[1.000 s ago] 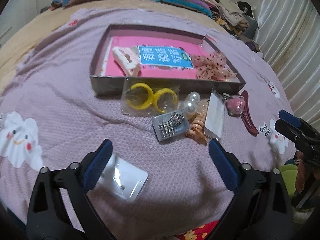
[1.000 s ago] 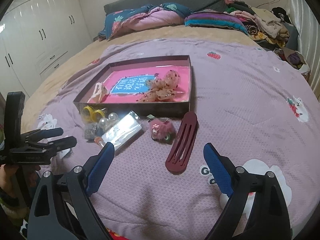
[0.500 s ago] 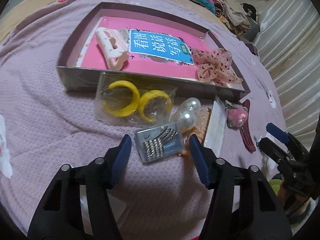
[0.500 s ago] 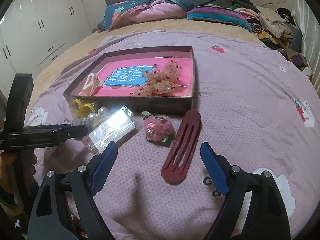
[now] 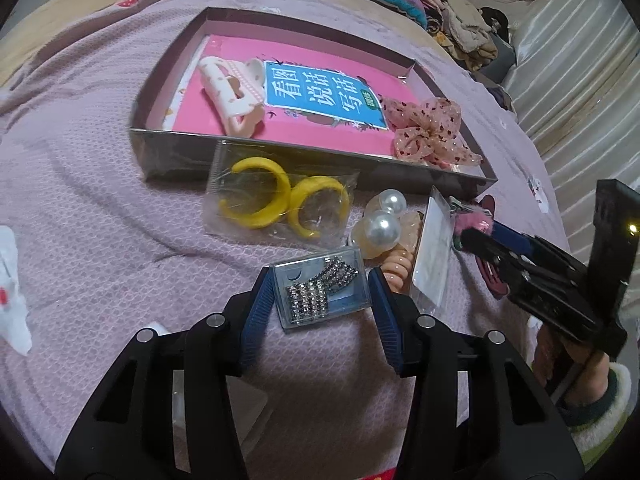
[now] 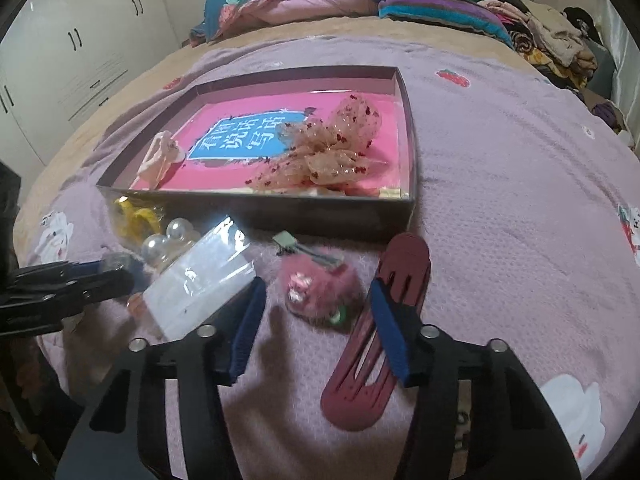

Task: Organize jewelry
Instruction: 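Grasp the rhinestone hairpin case with the left tool while the right tool grasps the pink fluffy clip, then carry the hairpin case and pink fluffy clip over the pink box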

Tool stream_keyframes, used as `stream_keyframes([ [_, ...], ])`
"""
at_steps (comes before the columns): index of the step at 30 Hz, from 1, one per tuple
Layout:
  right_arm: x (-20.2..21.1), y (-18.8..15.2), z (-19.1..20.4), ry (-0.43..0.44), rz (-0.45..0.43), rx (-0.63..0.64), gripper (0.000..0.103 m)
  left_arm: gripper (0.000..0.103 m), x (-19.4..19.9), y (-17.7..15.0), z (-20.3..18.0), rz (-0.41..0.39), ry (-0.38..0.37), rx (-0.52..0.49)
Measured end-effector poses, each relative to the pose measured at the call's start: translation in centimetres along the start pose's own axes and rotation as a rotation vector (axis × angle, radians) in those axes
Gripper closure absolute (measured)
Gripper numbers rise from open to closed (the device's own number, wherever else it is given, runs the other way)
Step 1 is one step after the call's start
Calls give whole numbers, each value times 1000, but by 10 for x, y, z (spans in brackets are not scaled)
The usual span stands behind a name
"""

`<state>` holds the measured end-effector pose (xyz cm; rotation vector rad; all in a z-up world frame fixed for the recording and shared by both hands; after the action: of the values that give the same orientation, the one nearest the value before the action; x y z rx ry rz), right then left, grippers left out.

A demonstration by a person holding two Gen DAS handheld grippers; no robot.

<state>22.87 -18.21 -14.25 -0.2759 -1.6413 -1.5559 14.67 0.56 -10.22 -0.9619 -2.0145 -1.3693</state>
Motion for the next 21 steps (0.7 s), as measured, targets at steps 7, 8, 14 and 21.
stream_keyframes([
  [7,-7,-6,1,21,18,-12,76,63,13,3,4,-25,17,-8],
  [8,-5,-6,1,25,15,-15,76,63,16,3,4,-29,16,-8],
  [14,22,-5,2,62,-23,-49,76,63,25,8,-2,-50,15,-20],
  [21,60,-2,-3,84,-71,-68,76,63,37,18,-7,-79,11,-29],
])
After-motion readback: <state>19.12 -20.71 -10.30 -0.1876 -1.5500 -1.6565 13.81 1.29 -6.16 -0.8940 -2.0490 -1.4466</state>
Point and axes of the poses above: each gripper's, at about its wrist camera, not at the fingertips, and x roughly against the way its jaws point, z to its left, y to its top, the point moved 5 cm from there along -x, roughly the way its jaws point, and after that the axes turned 9 degrees about -z, right-handed, at the moved point
